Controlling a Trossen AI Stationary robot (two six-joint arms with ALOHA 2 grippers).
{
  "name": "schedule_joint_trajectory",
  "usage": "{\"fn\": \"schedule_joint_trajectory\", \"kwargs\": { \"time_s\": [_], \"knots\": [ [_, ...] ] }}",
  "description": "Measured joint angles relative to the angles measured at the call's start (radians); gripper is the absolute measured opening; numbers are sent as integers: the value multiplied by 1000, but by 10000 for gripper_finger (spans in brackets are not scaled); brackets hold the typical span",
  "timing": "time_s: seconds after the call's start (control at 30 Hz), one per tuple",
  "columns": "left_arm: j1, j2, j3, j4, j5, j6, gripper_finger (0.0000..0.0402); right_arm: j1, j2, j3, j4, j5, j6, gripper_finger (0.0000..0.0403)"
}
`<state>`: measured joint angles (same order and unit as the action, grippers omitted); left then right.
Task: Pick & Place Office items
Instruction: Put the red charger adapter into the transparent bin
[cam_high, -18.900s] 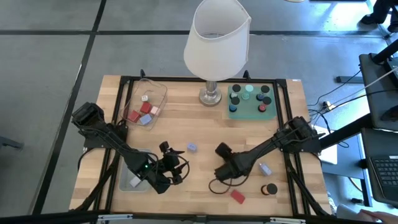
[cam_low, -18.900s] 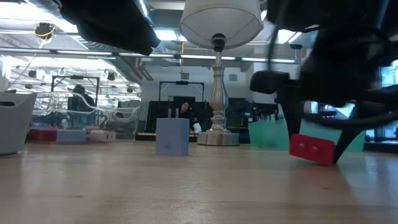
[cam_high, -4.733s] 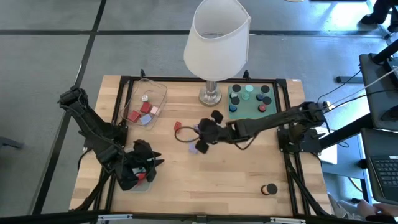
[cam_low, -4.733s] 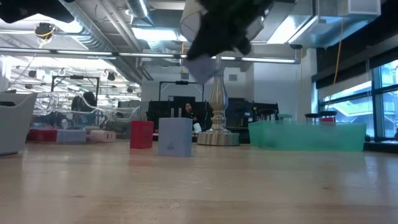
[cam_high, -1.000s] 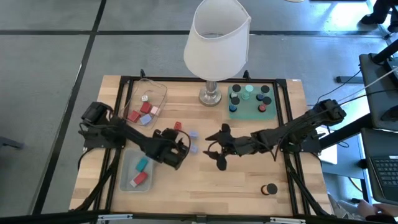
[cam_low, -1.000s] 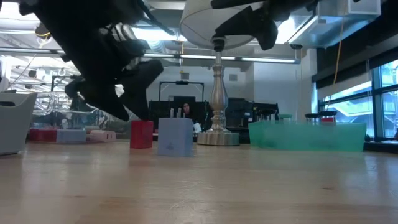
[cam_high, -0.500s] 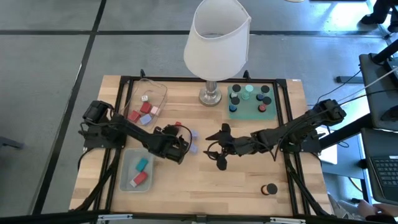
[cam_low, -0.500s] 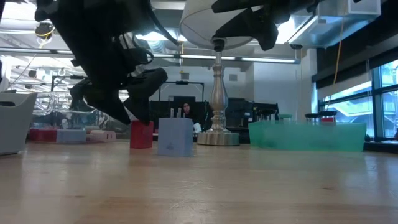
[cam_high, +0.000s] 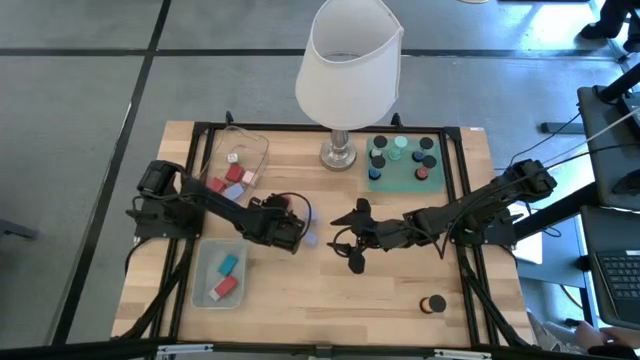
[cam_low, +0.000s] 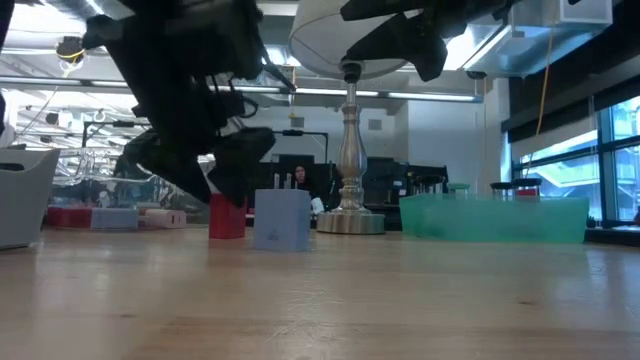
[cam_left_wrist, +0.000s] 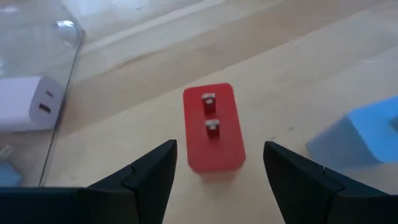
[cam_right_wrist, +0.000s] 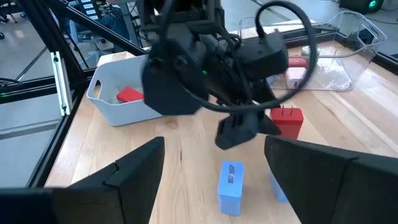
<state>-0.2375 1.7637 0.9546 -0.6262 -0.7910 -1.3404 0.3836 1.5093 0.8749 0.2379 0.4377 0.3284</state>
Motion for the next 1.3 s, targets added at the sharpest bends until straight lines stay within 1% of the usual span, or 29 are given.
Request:
{"fn": "schedule_joint_trajectory", "kwargs": {
  "time_s": [0.13, 0.23, 0.33, 0.47, 0.5, 0.7, 0.87, 0.93, 1.03, 1.13, 1.23, 1.3],
  "knots": [
    [26, 35, 0, 28, -1, 43, 236, 0, 0, 0, 0, 0, -1, 282],
    [33, 53, 0, 41, -23, 76, 222, 0, 0, 0, 0, 0, -4, 282],
    [30, 57, 0, 52, -47, 81, 188, 0, 0, 0, -3, 0, -24, 282],
    [20, 57, 0, 53, -60, 82, 122, 0, 0, 0, -5, 0, -25, 282],
    [16, 54, 0, 53, -58, 84, 116, 0, 0, 0, -7, 0, -25, 282],
    [-18, 33, 0, 47, -58, 90, 116, 0, 0, 0, -11, 0, -25, 282],
    [-54, -53, 0, 16, -132, 90, 116, 0, 0, 0, -27, 1, -34, 281],
    [-71, -105, 0, -22, -172, 90, 116, 1, 0, 0, -33, 26, -45, 278],
    [-93, -196, 0, -90, -239, 85, 116, 7, 0, 0, -50, 77, -71, 269],
    [-106, -285, 0, -189, -295, 48, 116, 20, 0, -1, -67, 142, -72, 257],
    [-98, -361, 0, -319, -327, -15, 116, 37, 0, -1, -74, 224, -51, 243],
    [-81, -401, 0, -423, -329, -82, 116, 51, 0, -1, -75, 280, -42, 235]
  ]
}}
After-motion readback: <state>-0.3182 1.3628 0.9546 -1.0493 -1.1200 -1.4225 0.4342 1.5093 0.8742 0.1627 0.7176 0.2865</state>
